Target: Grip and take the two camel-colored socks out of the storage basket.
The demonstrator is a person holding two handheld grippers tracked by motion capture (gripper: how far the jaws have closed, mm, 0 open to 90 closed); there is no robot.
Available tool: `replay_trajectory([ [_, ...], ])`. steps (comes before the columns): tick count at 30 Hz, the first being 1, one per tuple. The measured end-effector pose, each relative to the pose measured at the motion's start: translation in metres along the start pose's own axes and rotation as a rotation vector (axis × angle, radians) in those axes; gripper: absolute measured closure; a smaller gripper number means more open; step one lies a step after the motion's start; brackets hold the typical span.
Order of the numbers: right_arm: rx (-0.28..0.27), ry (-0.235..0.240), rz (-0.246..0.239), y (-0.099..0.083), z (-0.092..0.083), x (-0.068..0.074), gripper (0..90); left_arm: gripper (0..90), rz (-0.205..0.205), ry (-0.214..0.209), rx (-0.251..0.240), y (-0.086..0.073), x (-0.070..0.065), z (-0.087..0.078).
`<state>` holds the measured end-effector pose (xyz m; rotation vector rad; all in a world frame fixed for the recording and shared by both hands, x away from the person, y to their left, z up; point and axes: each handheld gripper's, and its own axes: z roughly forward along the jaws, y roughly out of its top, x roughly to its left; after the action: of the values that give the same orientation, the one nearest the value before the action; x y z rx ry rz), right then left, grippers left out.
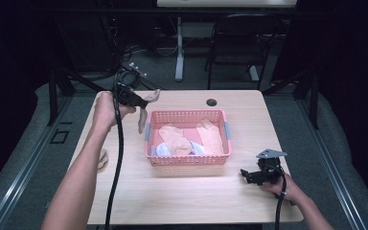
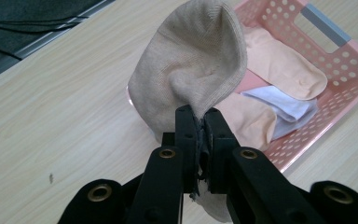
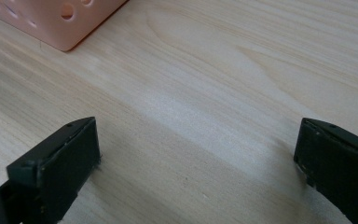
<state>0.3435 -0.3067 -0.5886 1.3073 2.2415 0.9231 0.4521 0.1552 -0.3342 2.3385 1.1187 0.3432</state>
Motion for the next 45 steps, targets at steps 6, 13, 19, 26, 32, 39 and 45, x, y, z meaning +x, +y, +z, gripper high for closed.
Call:
replay_trajectory([
  [6, -0.001, 0.0, 0.0, 0.0, 0.0, 0.0, 0.0, 86.1, -0.04, 0.03, -0.009, -0.017, 0.019, -0.023],
  [13, 0.002, 0.001, 0.002, 0.0, 0.0, 0.0, 0.0, 86.0, -0.08, 0.055, -0.002, -0.041, 0.036, -0.039],
  [19, -0.005, 0.0, 0.008, 0.0, 0.0, 0.001, 0.0, 86.0, -0.121, 0.066, 0.013, -0.062, 0.051, -0.043],
  [26, -0.007, 0.005, 0.008, 0.0, 0.001, 0.001, 0.0, 86.0, -0.164, 0.057, 0.052, -0.087, 0.065, -0.034],
  [32, -0.006, 0.004, 0.008, 0.0, 0.0, 0.001, 0.0, 85.9, -0.188, 0.037, 0.094, -0.101, 0.072, -0.019],
  [39, -0.006, 0.004, 0.008, 0.0, 0.0, 0.001, 0.0, 85.8, -0.241, 0.008, 0.146, -0.122, 0.081, 0.012],
  [45, -0.006, 0.004, 0.008, 0.0, 0.0, 0.001, 0.0, 85.7, -0.288, -0.027, 0.196, -0.145, 0.088, 0.047],
])
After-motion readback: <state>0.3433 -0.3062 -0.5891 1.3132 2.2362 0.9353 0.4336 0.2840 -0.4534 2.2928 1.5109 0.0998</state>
